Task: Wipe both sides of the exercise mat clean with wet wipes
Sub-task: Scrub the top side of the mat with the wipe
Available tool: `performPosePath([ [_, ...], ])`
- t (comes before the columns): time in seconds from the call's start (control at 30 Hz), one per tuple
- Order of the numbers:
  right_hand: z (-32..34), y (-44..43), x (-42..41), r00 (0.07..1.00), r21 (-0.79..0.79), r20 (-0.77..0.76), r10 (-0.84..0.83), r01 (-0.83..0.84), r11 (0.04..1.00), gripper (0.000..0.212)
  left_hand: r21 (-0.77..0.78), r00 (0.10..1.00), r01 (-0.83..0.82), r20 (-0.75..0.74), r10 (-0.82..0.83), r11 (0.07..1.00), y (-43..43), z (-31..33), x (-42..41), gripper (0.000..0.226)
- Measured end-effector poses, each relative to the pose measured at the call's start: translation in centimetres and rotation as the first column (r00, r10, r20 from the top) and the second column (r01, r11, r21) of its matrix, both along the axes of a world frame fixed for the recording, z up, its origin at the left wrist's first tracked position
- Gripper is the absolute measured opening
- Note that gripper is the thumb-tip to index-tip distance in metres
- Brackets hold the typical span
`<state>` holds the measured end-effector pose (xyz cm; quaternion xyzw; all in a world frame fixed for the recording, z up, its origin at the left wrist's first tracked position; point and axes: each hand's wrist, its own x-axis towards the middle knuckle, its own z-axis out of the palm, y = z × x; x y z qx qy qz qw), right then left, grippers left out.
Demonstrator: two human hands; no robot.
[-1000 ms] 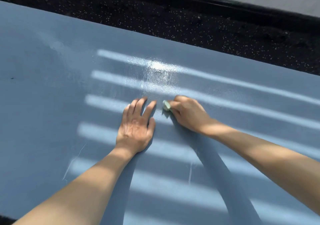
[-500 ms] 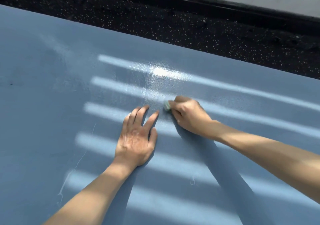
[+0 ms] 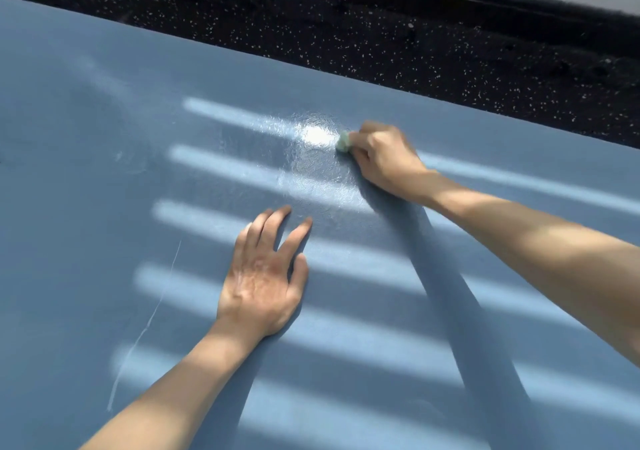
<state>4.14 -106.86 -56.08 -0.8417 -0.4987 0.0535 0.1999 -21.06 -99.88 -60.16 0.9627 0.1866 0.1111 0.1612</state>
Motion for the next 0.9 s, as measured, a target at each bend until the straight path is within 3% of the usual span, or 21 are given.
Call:
performPosePath([
  [0.07,-0.4,1.9,2.5,0.976,-0.048,0.044,-0.214,0.216,0.975,0.035,-0.003,1.000,-0.002,0.008,0.002,1.000,0.0,0.0,0.0,0.048],
  [0.1,-0.7,2.3,2.6,0.968,-0.049,0.069,-0.240,0.244,0.969,0.035,-0.005,1.000,-0.003,0.013,0.003,1.000,0.1,-0.1,0.0,0.048],
  [0.27,-0.6,0.8,1.4,1.000,-0.004,0.005,-0.027,0.027,1.000,0.033,-0.014,1.000,-0.007,0.019,0.007,1.000,0.1,0.1,0.1,0.048],
  [0.43,-0.8,3.7,7.0,0.943,0.023,0.006,-0.332,0.332,0.943,0.027,-0.029,1.000,-0.011,0.021,0.011,1.000,0.1,0.0,0.0,0.048],
  [0.57,-1.5,2.4,5.4,0.991,0.070,0.001,-0.134,0.134,0.989,0.028,-0.034,1.000,-0.010,0.021,0.011,0.999,0.0,0.1,0.1,0.047],
  [0.73,-0.4,3.9,9.2,0.918,-0.040,0.044,-0.394,0.396,0.918,0.035,-0.037,1.000,-0.012,0.017,0.012,0.999,0.1,0.0,0.0,0.047],
  [0.87,-1.1,2.5,7.1,0.983,-0.003,0.016,-0.181,0.181,0.984,0.029,-0.040,1.000,-0.011,0.016,0.011,0.999,0.1,0.2,0.1,0.047],
  [0.9,-0.8,2.2,7.6,0.978,-0.019,0.024,-0.209,0.210,0.978,0.029,-0.041,1.000,-0.011,0.016,0.012,0.999,0.1,0.2,0.1,0.047],
])
